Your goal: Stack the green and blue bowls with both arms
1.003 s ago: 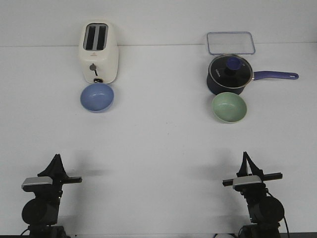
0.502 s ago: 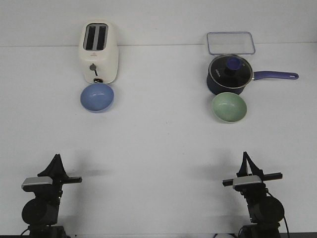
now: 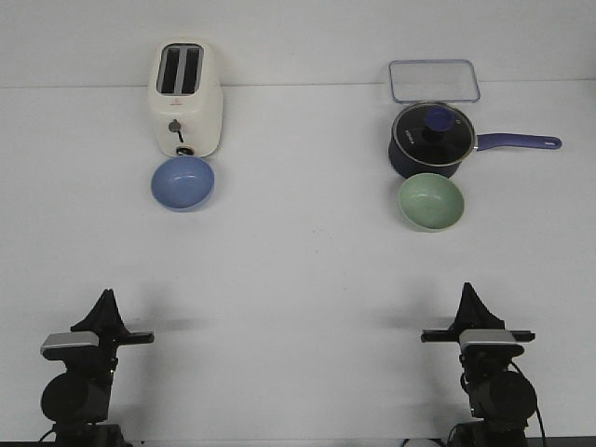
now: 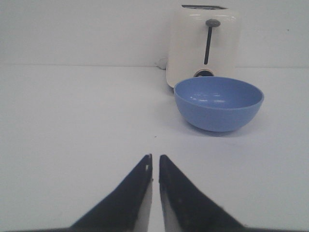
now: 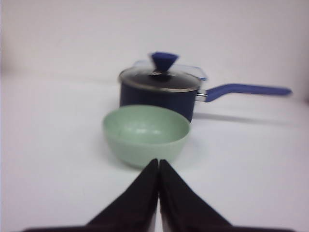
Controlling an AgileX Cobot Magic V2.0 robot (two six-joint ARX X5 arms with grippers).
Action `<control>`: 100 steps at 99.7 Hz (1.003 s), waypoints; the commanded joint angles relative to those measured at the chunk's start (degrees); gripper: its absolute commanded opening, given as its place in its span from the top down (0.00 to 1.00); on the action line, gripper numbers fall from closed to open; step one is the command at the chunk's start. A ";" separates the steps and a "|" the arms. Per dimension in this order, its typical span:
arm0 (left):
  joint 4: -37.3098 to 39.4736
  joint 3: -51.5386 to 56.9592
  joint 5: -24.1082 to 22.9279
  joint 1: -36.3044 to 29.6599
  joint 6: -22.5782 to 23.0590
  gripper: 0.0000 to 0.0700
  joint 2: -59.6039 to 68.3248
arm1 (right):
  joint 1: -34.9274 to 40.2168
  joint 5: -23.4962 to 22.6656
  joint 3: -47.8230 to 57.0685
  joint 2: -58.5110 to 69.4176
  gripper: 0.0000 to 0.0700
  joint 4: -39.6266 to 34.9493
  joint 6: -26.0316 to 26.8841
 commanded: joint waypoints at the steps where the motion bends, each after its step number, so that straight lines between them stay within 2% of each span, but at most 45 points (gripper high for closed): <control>1: 0.57 -1.07 0.11 0.07 0.31 0.98 -0.07 | -0.02 0.48 1.81 0.04 1.00 -0.31 11.52; 19: 0.57 -1.07 0.11 0.07 0.31 0.98 -0.07 | -0.02 3.41 12.50 5.64 1.00 -10.19 14.62; 45: 0.57 -1.07 0.11 0.07 0.31 0.98 -0.07 | -0.04 4.24 32.04 27.12 0.98 -21.09 14.99; 54: 0.57 -1.07 0.11 0.07 0.31 0.98 -0.09 | -0.07 3.56 37.59 35.32 0.83 -23.71 13.64; 71: 0.57 -1.05 0.11 0.07 0.31 0.98 -0.09 | -1.14 0.87 45.62 51.36 0.35 -24.85 11.63; 77: 0.57 -1.07 0.11 0.07 0.31 0.98 -0.07 | -2.10 -0.48 48.15 56.89 0.22 -24.85 11.37; 80: 0.57 -1.07 0.11 0.07 0.31 0.98 -0.07 | -2.69 -1.16 49.35 59.58 0.19 -24.83 11.34; 100: 0.57 -1.05 0.11 0.07 0.31 0.98 -0.07 | -6.99 -2.91 56.92 75.95 0.20 -24.81 9.33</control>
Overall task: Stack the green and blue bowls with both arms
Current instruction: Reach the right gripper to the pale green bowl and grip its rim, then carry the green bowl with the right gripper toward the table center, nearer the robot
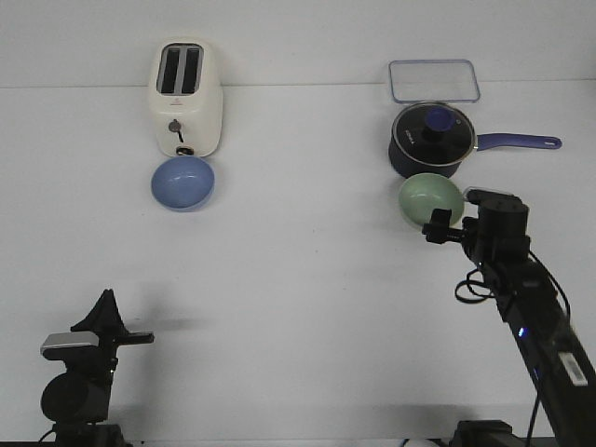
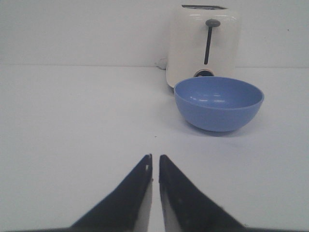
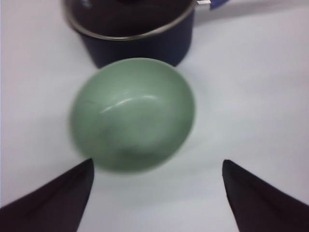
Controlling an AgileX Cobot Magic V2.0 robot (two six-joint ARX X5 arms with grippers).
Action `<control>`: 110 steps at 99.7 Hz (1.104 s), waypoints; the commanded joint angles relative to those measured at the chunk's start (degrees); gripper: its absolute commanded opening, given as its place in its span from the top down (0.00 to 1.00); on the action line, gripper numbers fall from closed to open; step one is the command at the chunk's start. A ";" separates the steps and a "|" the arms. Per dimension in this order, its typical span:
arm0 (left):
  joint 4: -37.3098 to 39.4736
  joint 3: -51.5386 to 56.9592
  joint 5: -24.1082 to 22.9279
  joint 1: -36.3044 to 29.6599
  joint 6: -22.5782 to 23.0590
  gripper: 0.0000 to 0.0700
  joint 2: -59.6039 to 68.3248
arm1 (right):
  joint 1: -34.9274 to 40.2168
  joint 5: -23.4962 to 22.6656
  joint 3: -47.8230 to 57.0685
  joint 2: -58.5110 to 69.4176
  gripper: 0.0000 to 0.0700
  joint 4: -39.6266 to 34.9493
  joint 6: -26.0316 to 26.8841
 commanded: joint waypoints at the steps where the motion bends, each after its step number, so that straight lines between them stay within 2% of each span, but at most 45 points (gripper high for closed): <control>1: 0.57 -1.07 0.11 0.07 0.31 0.98 -0.07 | -1.18 -0.20 2.64 5.18 0.20 0.48 -1.79; 26: 0.57 -1.07 0.11 0.07 0.31 0.98 -0.07 | -5.57 -5.55 11.98 21.20 0.20 0.42 -2.62; 32: 0.57 -1.05 0.11 0.07 0.31 0.98 -0.07 | -5.88 -5.60 13.59 23.89 0.25 0.44 -2.62; 36: 0.57 -1.05 0.11 0.07 0.31 0.98 -0.07 | -5.99 -5.62 14.45 25.38 0.33 0.44 -2.60; 58: 0.57 -1.05 0.11 0.07 0.31 0.98 -0.09 | -6.19 -6.16 15.54 28.70 0.93 0.39 -2.69; 62: 0.57 -1.05 0.11 0.07 0.31 0.98 -0.07 | -6.25 -6.16 15.58 28.68 1.00 0.44 -2.82; 76: 0.57 -1.05 0.11 0.07 0.31 0.98 -0.09 | -6.78 -7.50 16.59 27.06 1.00 -1.38 -3.04; 110: 0.57 -1.07 0.11 0.07 0.31 0.98 -0.07 | -5.99 -19.08 16.61 11.52 1.00 -10.73 -3.02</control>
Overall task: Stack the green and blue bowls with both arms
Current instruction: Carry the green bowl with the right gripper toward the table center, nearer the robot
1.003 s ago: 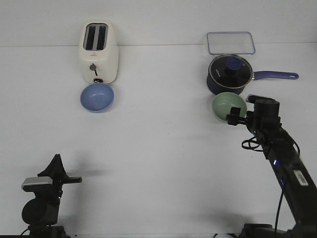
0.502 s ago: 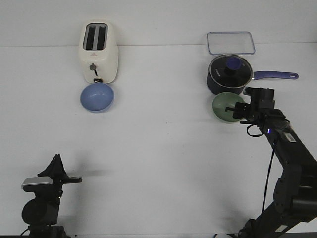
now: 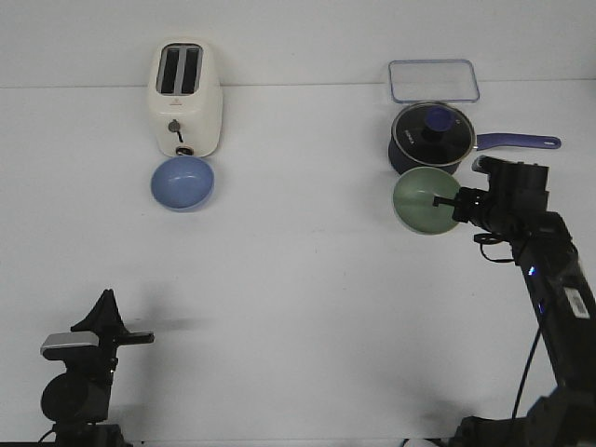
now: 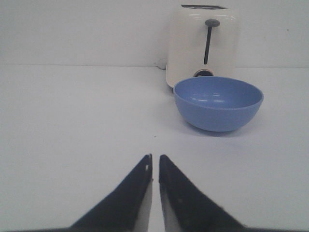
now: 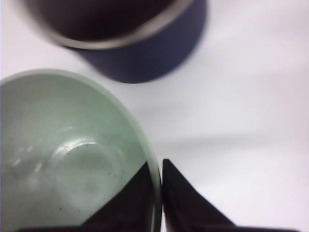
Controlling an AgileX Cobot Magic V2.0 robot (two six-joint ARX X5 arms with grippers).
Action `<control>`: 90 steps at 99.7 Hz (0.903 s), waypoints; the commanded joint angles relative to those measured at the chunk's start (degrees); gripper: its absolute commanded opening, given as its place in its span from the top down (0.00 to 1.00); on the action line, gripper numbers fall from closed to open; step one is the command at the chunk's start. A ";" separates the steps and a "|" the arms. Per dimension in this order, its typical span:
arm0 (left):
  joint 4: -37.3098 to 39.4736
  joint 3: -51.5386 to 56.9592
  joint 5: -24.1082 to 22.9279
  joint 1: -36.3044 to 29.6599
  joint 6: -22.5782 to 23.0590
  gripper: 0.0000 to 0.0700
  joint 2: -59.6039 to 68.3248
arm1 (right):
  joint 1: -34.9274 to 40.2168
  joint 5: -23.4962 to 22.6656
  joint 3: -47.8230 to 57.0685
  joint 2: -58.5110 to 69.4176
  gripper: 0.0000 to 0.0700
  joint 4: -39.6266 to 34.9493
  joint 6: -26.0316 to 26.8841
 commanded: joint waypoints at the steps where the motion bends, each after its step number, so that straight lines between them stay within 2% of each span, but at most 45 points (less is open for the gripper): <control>1: 0.57 -1.05 0.11 0.07 0.31 0.98 -0.07 | 0.96 -1.46 1.14 -2.43 1.00 -1.51 -0.46; 29: 0.57 -1.05 0.11 0.07 0.31 0.98 -0.07 | 12.57 -1.33 -8.70 -16.41 1.00 -1.57 -0.42; 49: 0.59 -1.05 0.15 0.07 -0.09 0.98 -0.07 | 24.92 -1.05 -16.66 -18.58 1.00 -0.46 3.10; 70: 0.66 -1.05 0.31 0.07 -9.94 0.98 -0.07 | 35.87 1.75 -23.32 -16.00 1.00 6.40 8.81; 82: 0.66 -1.05 0.31 0.07 -14.27 0.98 -0.09 | 39.34 4.74 -23.54 -12.74 1.00 7.52 8.98; 90: 0.66 -1.05 0.31 0.07 -18.75 0.98 -0.09 | 40.72 4.92 -23.54 -10.12 1.00 9.18 9.01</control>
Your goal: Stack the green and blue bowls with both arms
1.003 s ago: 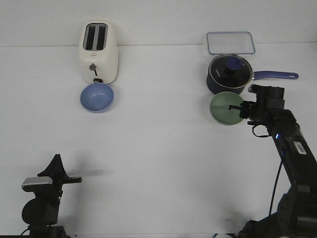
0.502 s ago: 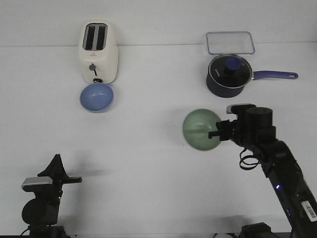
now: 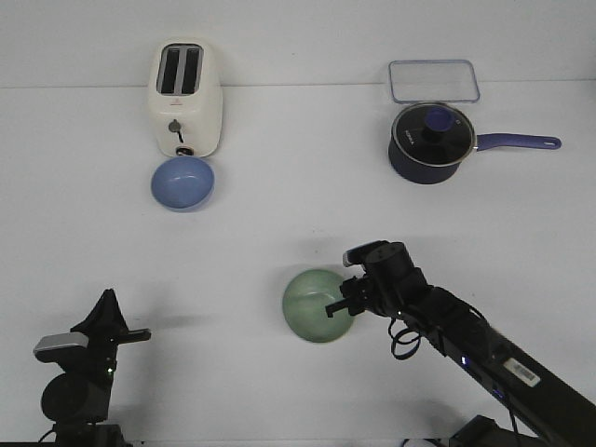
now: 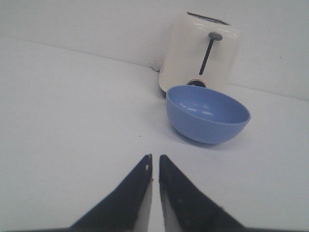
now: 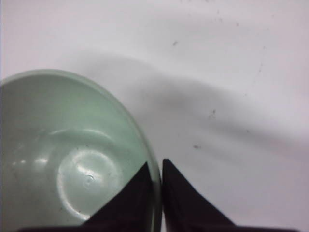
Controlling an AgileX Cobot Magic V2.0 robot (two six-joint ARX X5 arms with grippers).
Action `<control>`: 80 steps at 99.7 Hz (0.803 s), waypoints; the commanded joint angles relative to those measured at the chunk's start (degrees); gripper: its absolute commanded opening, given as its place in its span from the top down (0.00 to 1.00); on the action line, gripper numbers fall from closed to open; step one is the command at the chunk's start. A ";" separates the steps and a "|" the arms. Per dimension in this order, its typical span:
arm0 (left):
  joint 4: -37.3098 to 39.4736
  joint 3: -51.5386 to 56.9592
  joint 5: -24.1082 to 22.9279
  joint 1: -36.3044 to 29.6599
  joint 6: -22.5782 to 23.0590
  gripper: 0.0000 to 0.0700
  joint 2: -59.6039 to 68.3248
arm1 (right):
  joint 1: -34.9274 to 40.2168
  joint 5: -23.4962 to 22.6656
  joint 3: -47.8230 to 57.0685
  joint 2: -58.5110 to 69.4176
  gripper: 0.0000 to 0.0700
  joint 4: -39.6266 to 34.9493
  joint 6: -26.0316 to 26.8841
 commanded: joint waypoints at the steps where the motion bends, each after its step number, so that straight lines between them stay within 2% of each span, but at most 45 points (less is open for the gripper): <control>1: 0.59 -1.05 0.11 0.07 -6.62 0.98 -0.07 | 0.94 0.09 0.39 2.38 1.00 1.64 1.22; 13: 0.57 -0.92 0.11 0.07 -12.17 0.98 -0.09 | 1.57 0.07 0.39 4.33 1.00 2.49 1.22; 16: 0.55 -0.81 0.11 0.07 -13.44 0.98 -0.09 | 1.57 0.07 0.39 4.33 0.97 2.51 1.20; 20: 0.57 -0.57 0.11 0.07 -15.30 0.98 -0.09 | 1.57 -0.09 0.44 4.33 0.89 2.64 1.16; 28: 0.55 0.17 0.11 0.07 -18.49 0.98 -0.07 | 1.33 -0.07 0.50 3.43 0.65 2.54 0.92; 33: 0.55 0.81 0.13 0.07 -19.32 0.98 -0.07 | 0.74 -0.11 0.50 2.19 0.59 2.32 0.87; 41: 0.50 2.38 0.52 0.07 -20.57 0.98 -0.07 | -0.57 -0.09 0.52 -1.07 0.58 1.97 0.72; 58: -2.91 8.83 0.46 0.09 -20.06 0.98 3.02 | -4.07 -0.04 0.52 -11.32 0.58 1.25 0.02; 71: -7.56 15.91 0.46 0.28 -19.06 0.98 12.46 | -7.80 0.00 0.52 -18.51 0.59 0.13 -0.87; 80: -8.00 21.07 1.36 0.28 -16.59 0.98 22.23 | -9.73 0.37 0.52 -21.66 0.59 -1.09 -1.92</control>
